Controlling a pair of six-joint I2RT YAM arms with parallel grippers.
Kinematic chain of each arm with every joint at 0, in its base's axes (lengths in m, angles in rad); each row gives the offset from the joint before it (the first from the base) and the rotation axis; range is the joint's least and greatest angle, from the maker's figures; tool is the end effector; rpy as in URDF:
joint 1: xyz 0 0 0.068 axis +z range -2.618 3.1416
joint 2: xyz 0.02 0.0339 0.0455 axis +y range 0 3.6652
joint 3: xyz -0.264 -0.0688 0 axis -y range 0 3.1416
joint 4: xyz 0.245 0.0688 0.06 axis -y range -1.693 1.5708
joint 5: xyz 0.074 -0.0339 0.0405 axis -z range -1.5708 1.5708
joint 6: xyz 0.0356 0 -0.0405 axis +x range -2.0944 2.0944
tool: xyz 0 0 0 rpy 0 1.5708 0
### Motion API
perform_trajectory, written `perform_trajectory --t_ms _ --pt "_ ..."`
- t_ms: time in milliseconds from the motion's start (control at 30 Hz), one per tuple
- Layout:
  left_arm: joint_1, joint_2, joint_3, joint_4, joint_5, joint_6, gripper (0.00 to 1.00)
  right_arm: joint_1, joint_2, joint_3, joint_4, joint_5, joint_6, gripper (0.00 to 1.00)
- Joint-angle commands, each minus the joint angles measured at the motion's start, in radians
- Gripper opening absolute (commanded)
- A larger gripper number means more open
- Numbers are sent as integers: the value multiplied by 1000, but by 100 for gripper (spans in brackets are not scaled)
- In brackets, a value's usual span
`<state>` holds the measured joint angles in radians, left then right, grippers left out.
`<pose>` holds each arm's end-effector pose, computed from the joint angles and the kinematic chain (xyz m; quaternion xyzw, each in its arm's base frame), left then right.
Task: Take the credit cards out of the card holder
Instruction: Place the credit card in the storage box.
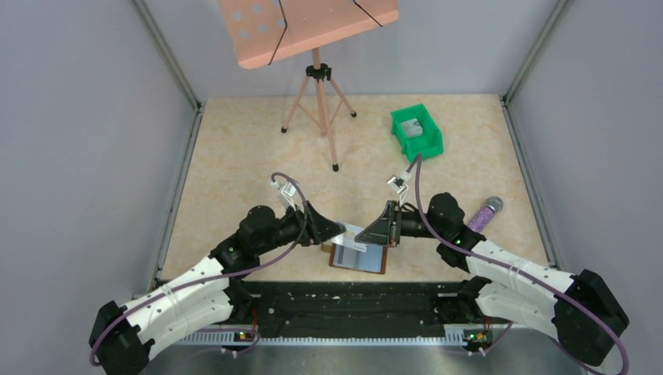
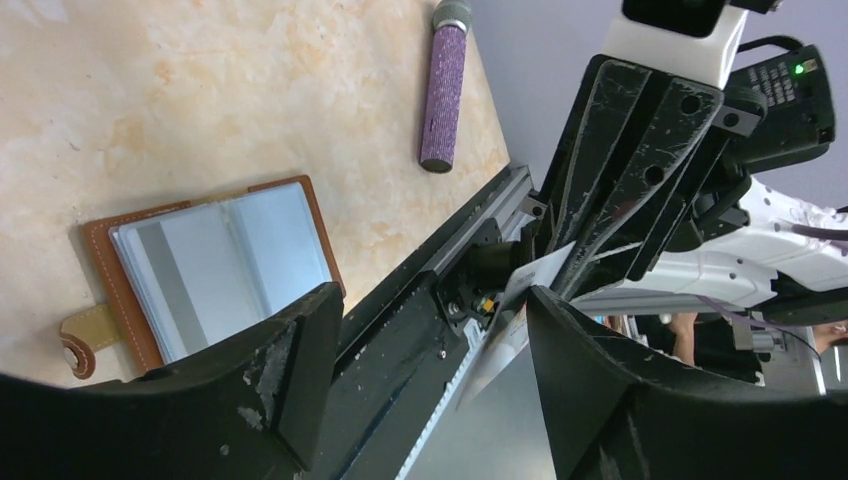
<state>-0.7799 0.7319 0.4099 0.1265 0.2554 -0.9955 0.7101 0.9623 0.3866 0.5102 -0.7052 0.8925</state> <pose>0.1226 -0.1339 0.2482 -0.0021 0.7707 -0.5504 0.3210 0.1428 0.1532 0.2404 -0.1727 0.7036 0.6362 0.2653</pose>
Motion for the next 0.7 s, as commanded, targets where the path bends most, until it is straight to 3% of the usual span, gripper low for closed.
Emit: perform_trajectory --t_ms 0,100,300,467,667 --pt "1 20 36 21 64 40 70 -6 4 7 16 -110 -4 0" --pt "1 27 31 51 88 18 55 -6 15 5 8 -110 -10 0" --pt "1 28 -4 122 92 -62 3 -6 19 5 -19 -75 -15 16" --pt "1 37 -27 199 61 -144 0 -6 -49 -17 -51 43 10 45" --pt "1 27 -60 267 -73 -227 0 -9 -183 -119 15 215 146 48"
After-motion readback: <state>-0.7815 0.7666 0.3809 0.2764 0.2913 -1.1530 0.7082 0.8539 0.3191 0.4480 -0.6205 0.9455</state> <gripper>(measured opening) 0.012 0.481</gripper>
